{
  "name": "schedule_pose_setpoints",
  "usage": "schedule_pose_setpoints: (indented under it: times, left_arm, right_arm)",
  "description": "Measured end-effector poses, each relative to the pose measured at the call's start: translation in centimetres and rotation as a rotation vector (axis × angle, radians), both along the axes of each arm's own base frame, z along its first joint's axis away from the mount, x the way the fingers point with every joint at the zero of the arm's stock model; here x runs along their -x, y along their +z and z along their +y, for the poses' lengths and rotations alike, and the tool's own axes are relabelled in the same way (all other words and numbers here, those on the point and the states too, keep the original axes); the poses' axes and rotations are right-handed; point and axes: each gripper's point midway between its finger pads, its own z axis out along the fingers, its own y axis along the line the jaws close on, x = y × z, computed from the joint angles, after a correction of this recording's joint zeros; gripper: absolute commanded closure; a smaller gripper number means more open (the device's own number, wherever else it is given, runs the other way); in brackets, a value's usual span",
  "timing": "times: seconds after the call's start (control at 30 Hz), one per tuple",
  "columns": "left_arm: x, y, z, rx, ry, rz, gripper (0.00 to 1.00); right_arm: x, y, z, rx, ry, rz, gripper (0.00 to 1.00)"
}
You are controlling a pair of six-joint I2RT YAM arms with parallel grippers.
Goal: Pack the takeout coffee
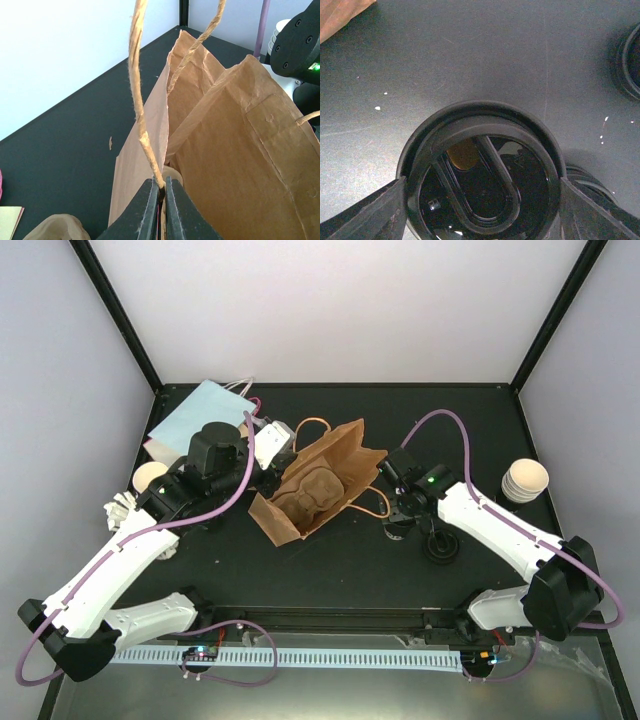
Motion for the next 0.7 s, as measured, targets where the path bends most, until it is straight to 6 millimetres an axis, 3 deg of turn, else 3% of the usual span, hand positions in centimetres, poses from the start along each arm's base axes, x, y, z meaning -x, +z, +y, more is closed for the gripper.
schedule_pose_setpoints:
  times: [0.47, 0.6, 0.7]
  left_arm:
    - [0.0, 0.0, 0.0, 0.000, 0.000, 0.000, 0.93]
    - [0.0, 0.0, 0.0, 0.001, 0.000, -0.002, 0.93]
    - [-0.1, 0.2, -0.1, 0.005, 0.000, -0.006, 0.93]
  right_arm:
    - [0.3, 0.6, -0.7, 0.017, 0.001, -0.008, 0.23]
    - [0.2, 3.6, -1.2, 0.004, -0.008, -0.069, 0.24]
    - [-0.1, 6.9, -1.5, -0.026, -0.016, -0.148, 0.24]
